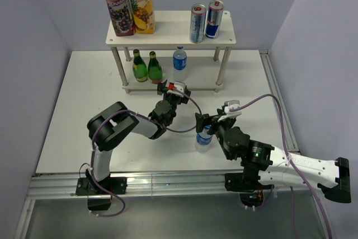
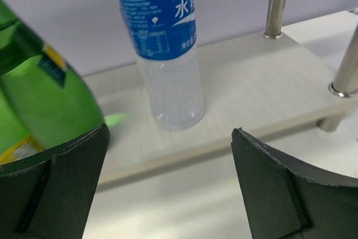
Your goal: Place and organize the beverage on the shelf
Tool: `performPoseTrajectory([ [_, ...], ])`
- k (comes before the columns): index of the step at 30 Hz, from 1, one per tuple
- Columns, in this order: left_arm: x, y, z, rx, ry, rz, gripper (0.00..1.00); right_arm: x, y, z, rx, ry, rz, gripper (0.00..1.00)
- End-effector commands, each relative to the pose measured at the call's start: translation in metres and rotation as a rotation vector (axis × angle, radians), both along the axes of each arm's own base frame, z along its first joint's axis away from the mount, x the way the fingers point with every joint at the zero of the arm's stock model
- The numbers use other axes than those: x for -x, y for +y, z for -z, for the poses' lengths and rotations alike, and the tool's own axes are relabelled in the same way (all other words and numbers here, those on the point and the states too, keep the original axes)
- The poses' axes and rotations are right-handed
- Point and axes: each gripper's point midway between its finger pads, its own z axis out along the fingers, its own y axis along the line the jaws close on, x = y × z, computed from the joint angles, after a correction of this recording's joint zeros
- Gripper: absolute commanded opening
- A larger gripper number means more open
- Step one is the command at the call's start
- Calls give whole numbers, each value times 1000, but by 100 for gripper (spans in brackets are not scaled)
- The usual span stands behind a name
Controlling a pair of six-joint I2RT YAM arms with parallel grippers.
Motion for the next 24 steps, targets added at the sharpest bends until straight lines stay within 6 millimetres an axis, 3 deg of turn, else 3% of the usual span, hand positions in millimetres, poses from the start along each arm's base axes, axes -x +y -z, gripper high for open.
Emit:
performPoseTrajectory([
  [1,46,43,-137,427,-359,-55,97,-2,-4,-9,-41,-12,31,100],
  [3,58,50,-128,386,-312,-97,97,-3,-6,-8,-35,-11,39,100],
  [5,73,63,-142,411,-290,-122,97,-3,-5,-7,-28,-7,37,100],
  [6,76,61,-121,356,-200,-127,97,-2,-6,-5,-18,1,38,100],
  [7,79,62,-118,347,-156,-126,96,-2,-7,-5,-7,8,40,100],
  [8,89,71,-140,392,-143,-107,96,-1,-7,-4,-17,20,44,100],
  [9,88,58,-106,283,19,-81,92,2,-12,3,13,38,55,100],
  [10,97,60,-126,338,48,-29,91,3,-16,-3,4,37,78,100],
  [12,105,60,-124,344,138,19,86,12,-21,0,3,71,79,100],
  [13,115,65,-122,313,178,46,85,14,-28,-11,-29,63,119,100],
  [15,125,70,-119,329,223,74,87,27,-30,-8,-48,95,116,100],
  [16,130,76,-107,285,269,64,88,31,-31,-16,-73,103,120,100],
  [17,135,85,-114,307,271,59,88,33,-28,-16,-157,125,160,100],
  [20,143,110,-105,299,340,-30,91,49,-29,1,-33,187,177,100],
  [21,145,113,-107,316,353,-38,91,53,-45,12,-25,221,236,100],
  [22,147,117,-108,312,358,-40,91,57,-43,8,-32,225,243,100],
  [24,150,124,-95,288,375,-77,91,62,-19,8,41,183,205,100],
])
